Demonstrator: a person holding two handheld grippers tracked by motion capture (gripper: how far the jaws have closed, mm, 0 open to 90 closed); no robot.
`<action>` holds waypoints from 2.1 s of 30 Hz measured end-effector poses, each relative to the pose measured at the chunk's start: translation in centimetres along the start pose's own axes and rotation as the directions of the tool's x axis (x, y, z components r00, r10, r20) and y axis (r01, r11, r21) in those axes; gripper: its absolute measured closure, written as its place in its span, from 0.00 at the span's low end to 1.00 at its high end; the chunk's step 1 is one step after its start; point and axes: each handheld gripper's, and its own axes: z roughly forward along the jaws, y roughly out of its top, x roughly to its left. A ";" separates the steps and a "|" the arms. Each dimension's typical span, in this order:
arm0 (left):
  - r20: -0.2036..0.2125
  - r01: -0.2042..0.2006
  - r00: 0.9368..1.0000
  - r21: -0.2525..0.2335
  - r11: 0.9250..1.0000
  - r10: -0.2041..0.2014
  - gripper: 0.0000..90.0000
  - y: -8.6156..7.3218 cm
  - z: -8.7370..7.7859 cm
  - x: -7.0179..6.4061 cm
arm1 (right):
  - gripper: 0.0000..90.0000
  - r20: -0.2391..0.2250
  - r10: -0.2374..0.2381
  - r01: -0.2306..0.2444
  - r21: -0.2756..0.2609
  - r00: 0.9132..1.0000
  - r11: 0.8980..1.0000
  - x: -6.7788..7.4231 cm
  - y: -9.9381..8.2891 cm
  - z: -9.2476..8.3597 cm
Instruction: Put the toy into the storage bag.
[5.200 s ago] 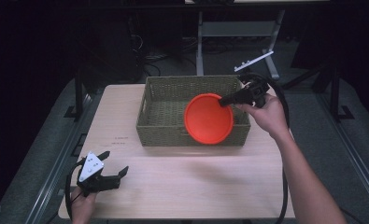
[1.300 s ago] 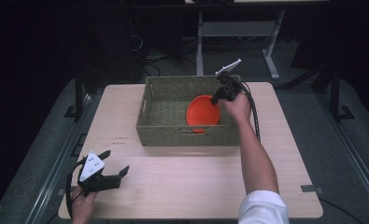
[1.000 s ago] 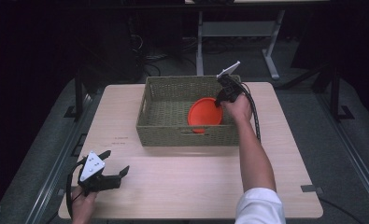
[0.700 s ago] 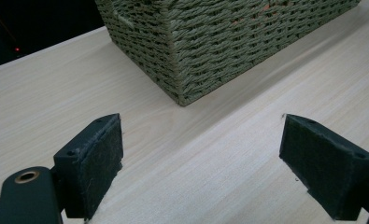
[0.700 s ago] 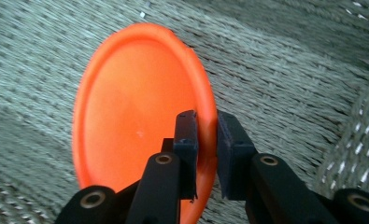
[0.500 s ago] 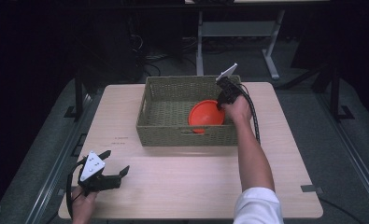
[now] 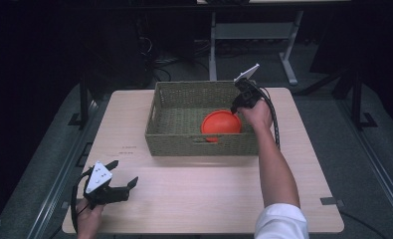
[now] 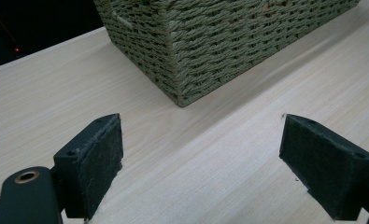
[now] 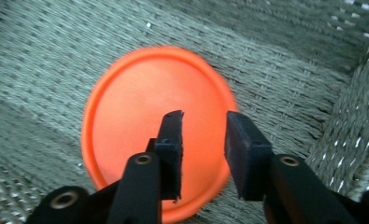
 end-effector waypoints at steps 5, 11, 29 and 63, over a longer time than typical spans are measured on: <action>-0.001 -0.001 1.000 -0.003 1.000 0.001 0.14 0.0 0.0 0.0 | 0.66 -0.058 -0.017 0.014 -0.047 0.998 0.999 0.5 -0.2 -1.2; 0.000 0.000 1.000 0.000 1.000 0.000 0.14 0.0 0.0 0.0 | 0.59 -0.124 -0.035 0.024 -0.085 0.992 0.996 1.0 -0.3 -2.2; -0.002 0.003 1.000 0.004 1.000 -0.003 0.14 0.0 -0.1 0.0 | 0.45 -0.236 -0.082 0.046 -0.157 0.968 0.987 1.3 -1.8 -4.9; -0.004 0.017 1.000 0.007 1.000 -0.017 0.14 0.1 0.0 0.0 | 0.28 -0.322 -0.197 0.130 -0.217 0.926 0.967 2.5 -6.4 -8.5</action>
